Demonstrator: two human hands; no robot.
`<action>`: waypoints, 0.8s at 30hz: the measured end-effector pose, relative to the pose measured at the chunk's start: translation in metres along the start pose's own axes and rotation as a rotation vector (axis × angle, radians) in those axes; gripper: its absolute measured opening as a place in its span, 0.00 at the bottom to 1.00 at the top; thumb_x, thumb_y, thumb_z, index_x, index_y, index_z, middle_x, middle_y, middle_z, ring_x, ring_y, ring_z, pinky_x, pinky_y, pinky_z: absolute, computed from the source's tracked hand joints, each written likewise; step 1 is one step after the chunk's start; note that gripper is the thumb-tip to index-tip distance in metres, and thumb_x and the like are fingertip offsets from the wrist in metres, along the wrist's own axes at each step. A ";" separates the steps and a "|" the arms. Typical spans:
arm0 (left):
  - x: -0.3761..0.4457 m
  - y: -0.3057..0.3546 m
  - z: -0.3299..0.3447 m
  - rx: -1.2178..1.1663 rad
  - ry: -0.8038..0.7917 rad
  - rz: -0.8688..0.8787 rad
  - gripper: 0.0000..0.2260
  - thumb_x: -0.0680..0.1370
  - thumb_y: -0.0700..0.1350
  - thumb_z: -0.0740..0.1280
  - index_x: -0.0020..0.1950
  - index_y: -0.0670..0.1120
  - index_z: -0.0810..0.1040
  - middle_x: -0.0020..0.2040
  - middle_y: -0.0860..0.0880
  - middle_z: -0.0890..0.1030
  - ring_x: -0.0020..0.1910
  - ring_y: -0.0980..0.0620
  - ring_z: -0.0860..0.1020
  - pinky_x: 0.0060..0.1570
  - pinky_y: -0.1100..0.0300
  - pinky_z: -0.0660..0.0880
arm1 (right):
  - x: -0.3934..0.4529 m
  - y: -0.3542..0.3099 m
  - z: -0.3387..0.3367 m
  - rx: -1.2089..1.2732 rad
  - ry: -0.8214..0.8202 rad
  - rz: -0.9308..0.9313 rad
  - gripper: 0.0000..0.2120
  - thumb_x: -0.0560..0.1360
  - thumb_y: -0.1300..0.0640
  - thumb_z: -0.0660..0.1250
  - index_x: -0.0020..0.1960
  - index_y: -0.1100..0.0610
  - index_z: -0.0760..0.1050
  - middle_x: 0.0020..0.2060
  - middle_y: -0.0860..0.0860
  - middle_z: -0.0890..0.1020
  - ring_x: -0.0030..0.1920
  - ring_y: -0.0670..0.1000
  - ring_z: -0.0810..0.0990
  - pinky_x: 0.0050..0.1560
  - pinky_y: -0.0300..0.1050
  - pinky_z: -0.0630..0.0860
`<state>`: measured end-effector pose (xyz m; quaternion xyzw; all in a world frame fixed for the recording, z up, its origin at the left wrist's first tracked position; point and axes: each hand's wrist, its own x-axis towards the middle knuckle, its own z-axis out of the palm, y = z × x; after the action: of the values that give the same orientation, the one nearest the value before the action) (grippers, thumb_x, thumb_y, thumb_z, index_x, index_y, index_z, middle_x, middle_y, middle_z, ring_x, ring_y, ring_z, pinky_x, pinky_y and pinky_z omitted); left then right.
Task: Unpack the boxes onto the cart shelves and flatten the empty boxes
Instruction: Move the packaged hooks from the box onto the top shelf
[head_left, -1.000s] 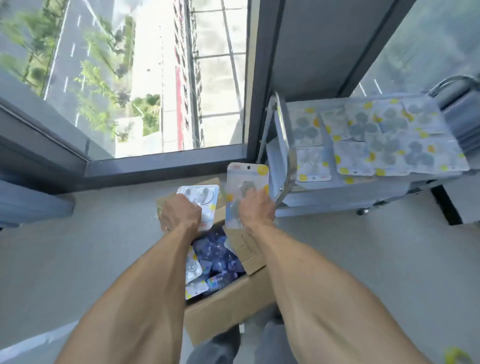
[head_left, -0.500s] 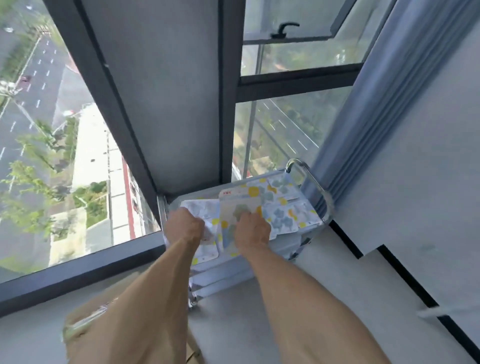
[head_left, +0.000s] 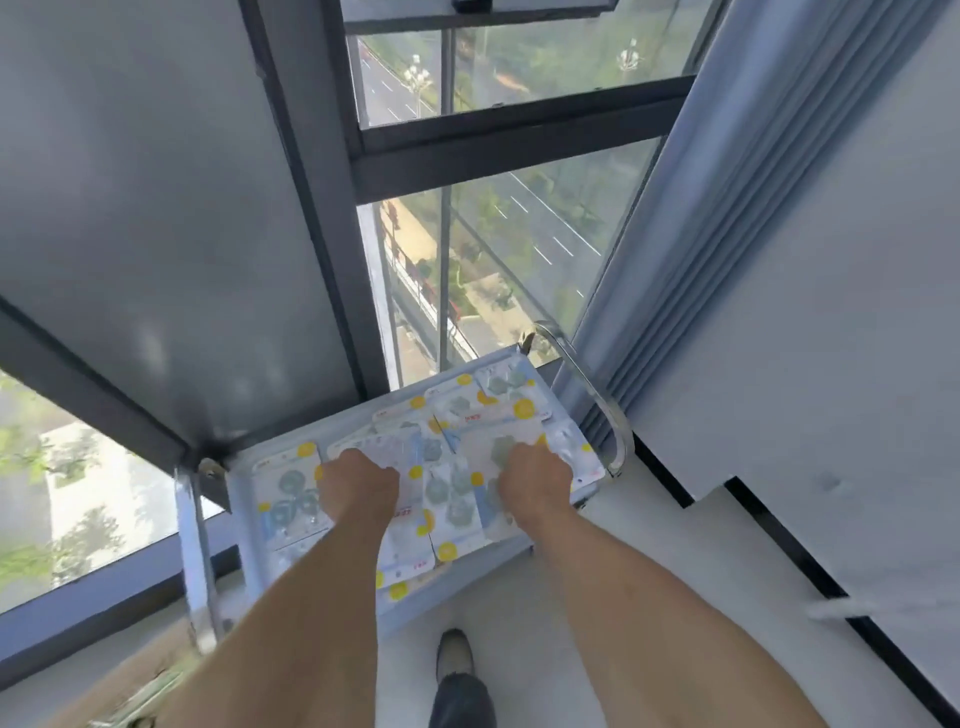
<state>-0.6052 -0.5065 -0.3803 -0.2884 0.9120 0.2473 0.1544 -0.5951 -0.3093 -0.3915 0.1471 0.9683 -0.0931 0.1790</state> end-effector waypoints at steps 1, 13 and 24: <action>0.014 0.009 0.008 -0.004 -0.011 -0.011 0.11 0.76 0.45 0.71 0.53 0.39 0.78 0.49 0.41 0.80 0.50 0.41 0.80 0.39 0.55 0.71 | 0.018 0.002 0.001 -0.008 -0.015 0.017 0.10 0.76 0.58 0.64 0.55 0.56 0.78 0.54 0.54 0.81 0.56 0.55 0.81 0.45 0.44 0.71; 0.117 0.099 0.091 0.078 -0.158 -0.137 0.11 0.77 0.46 0.68 0.56 0.42 0.80 0.57 0.43 0.81 0.57 0.42 0.80 0.47 0.57 0.74 | 0.177 0.014 0.001 -0.109 -0.162 0.074 0.12 0.76 0.59 0.63 0.59 0.56 0.78 0.57 0.54 0.81 0.58 0.56 0.80 0.46 0.44 0.71; 0.171 0.173 0.197 0.121 -0.197 -0.158 0.10 0.79 0.46 0.65 0.55 0.42 0.79 0.55 0.43 0.81 0.54 0.42 0.80 0.42 0.57 0.70 | 0.318 0.039 0.027 -0.159 -0.277 -0.042 0.12 0.75 0.56 0.65 0.58 0.55 0.78 0.57 0.53 0.80 0.58 0.55 0.80 0.45 0.44 0.71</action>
<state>-0.8163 -0.3541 -0.5533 -0.3237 0.8803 0.2062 0.2790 -0.8585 -0.1989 -0.5401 0.0979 0.9416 -0.0395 0.3198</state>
